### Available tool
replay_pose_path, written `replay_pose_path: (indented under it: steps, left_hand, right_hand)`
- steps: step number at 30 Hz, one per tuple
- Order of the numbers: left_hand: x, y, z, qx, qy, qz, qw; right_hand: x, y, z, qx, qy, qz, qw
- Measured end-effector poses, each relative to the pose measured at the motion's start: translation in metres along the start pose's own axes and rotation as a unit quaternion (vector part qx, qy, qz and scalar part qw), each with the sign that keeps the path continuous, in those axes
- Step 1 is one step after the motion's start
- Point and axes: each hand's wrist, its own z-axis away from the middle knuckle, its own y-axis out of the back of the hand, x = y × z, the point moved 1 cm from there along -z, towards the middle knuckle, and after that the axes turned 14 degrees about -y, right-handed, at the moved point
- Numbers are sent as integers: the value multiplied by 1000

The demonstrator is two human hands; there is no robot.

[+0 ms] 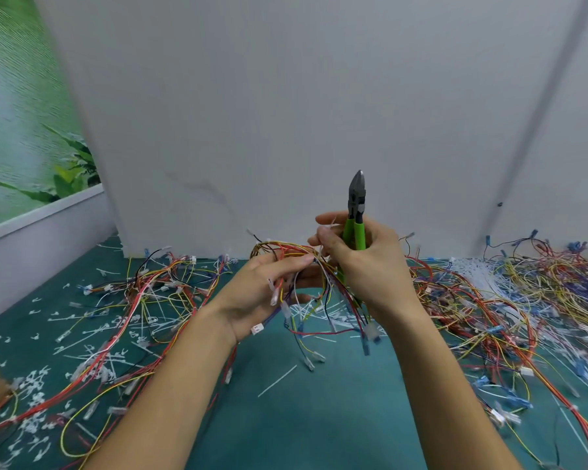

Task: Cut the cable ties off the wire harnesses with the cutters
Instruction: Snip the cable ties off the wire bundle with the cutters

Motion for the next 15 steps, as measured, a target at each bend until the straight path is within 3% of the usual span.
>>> replay_pose_path:
  steps: [10, 15]
  left_hand:
    - [-14, -5, -4, 23, -23, -52, 998]
    - [-17, 2, -7, 71, -54, -101, 991]
  right_hand:
    - [3, 11, -4, 19, -13, 116, 993]
    - [4, 16, -5, 6, -32, 175, 984]
